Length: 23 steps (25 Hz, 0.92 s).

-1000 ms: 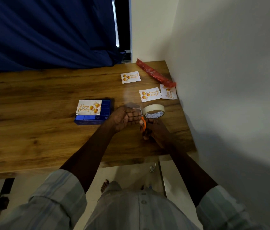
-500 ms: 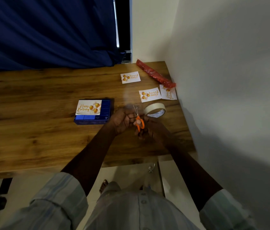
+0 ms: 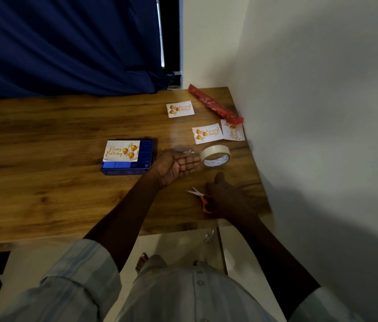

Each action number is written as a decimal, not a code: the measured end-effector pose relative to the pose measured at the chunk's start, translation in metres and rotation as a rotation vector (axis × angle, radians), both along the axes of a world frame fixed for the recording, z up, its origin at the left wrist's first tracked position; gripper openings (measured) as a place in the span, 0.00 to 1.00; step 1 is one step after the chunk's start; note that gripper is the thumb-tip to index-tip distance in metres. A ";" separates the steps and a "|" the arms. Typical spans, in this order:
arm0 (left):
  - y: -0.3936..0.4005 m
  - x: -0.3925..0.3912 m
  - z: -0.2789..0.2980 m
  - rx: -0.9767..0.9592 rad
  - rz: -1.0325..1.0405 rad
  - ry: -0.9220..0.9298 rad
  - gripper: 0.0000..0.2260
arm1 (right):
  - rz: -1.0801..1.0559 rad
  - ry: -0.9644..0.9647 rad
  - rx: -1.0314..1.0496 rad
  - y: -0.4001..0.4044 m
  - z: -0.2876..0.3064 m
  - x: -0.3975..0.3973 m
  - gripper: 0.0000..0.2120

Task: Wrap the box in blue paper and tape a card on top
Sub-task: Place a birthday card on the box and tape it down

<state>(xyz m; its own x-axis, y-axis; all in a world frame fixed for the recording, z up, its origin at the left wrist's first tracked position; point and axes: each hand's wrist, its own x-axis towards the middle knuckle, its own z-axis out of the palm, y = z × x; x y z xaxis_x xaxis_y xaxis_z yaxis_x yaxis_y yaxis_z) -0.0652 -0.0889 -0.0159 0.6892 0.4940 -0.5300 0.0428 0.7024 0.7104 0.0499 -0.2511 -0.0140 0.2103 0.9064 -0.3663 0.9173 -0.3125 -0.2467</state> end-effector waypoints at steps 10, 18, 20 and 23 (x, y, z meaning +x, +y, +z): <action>-0.004 0.003 0.000 0.025 -0.002 0.001 0.16 | -0.194 0.190 0.182 0.011 0.006 0.010 0.16; -0.008 0.004 0.004 0.028 -0.018 0.008 0.13 | -0.646 0.189 0.576 0.044 -0.013 0.060 0.16; -0.007 0.003 0.006 0.031 -0.016 0.010 0.12 | -0.605 0.112 0.610 0.049 -0.011 0.061 0.10; -0.004 -0.004 0.009 0.069 0.091 0.031 0.07 | -0.570 0.089 0.580 0.055 -0.006 0.067 0.07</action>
<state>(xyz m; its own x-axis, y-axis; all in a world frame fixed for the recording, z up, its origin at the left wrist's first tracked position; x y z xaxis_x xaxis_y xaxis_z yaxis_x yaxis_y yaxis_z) -0.0690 -0.0931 -0.0064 0.6236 0.5898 -0.5131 0.0044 0.6537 0.7567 0.1164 -0.1966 -0.0196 0.6881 0.7199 0.0913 0.6259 -0.5252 -0.5766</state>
